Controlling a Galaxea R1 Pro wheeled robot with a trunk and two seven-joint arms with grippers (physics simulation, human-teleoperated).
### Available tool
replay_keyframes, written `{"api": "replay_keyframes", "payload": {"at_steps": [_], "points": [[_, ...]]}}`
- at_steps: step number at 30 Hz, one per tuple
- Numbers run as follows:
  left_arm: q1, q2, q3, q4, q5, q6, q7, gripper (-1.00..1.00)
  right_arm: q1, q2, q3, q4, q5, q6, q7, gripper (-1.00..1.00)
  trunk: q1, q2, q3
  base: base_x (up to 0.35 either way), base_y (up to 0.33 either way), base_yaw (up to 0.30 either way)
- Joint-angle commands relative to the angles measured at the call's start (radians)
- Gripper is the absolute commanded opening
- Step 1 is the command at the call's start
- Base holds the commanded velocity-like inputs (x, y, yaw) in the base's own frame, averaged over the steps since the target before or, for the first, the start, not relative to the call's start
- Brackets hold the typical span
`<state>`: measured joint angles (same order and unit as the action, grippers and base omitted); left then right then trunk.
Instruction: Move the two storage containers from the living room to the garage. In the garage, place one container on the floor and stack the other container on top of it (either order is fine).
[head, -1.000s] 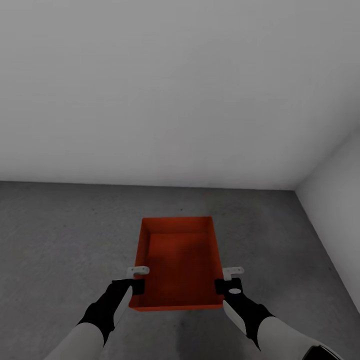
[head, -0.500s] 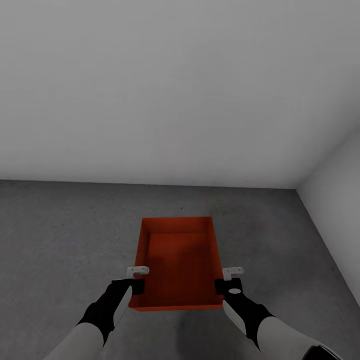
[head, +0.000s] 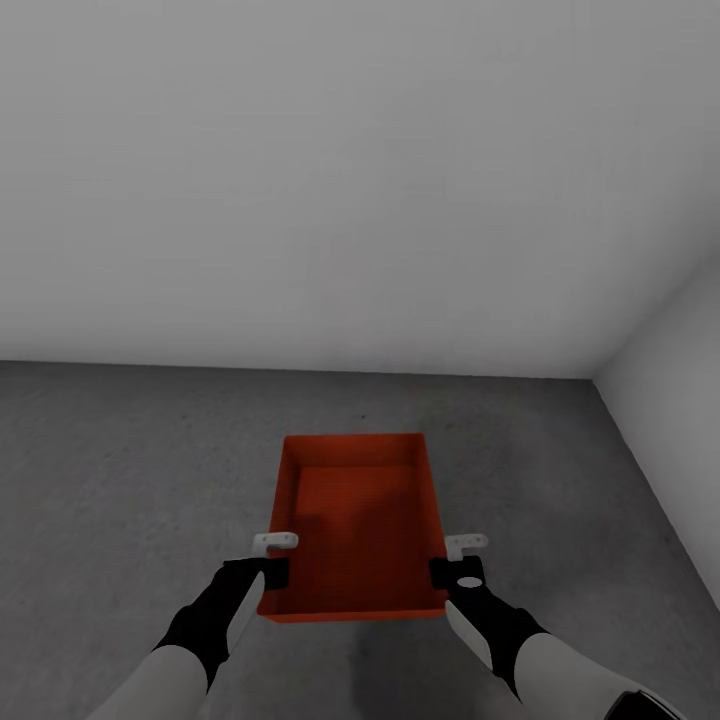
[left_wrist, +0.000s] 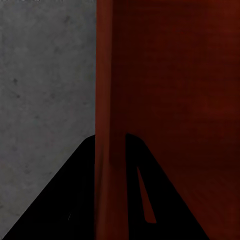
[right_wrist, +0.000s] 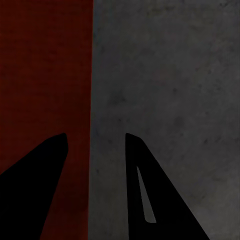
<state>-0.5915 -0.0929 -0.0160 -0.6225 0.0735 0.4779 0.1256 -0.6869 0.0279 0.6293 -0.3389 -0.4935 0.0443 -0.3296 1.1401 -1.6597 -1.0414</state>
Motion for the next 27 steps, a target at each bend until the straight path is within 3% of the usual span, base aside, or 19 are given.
{"api": "replay_keyframes", "payload": {"at_steps": [1, 4, 10, 27], "points": [[0.000, -0.001, 0.007, -0.004, -0.032, -0.002, 0.031, -1.00, 0.000, 0.017, -0.002, 0.000, -0.017, 0.005, -0.009, -1.00, 0.000, 0.000, -0.001, 0.000, 0.000, 0.000], [-0.001, -0.002, 0.007, -0.003, -0.032, -0.003, 0.032, -1.00, 0.000, 0.017, -0.002, 0.000, -0.017, 0.005, -0.008, -1.00, 0.000, 0.000, -0.001, 0.000, 0.000, 0.000], [0.000, -0.002, 0.007, -0.003, -0.033, -0.003, 0.032, -1.00, 0.000, 0.017, -0.002, 0.000, -0.017, 0.005, -0.009, -1.00, 0.023, -0.042, -0.019, 0.000, 0.000, 0.000], [0.000, -0.002, 0.007, -0.003, -0.033, -0.003, 0.031, -1.00, 0.000, 0.018, -0.002, 0.000, -0.017, 0.005, -0.009, -1.00, 0.023, -0.042, -0.012, 0.000, 0.000, 0.000]]}}
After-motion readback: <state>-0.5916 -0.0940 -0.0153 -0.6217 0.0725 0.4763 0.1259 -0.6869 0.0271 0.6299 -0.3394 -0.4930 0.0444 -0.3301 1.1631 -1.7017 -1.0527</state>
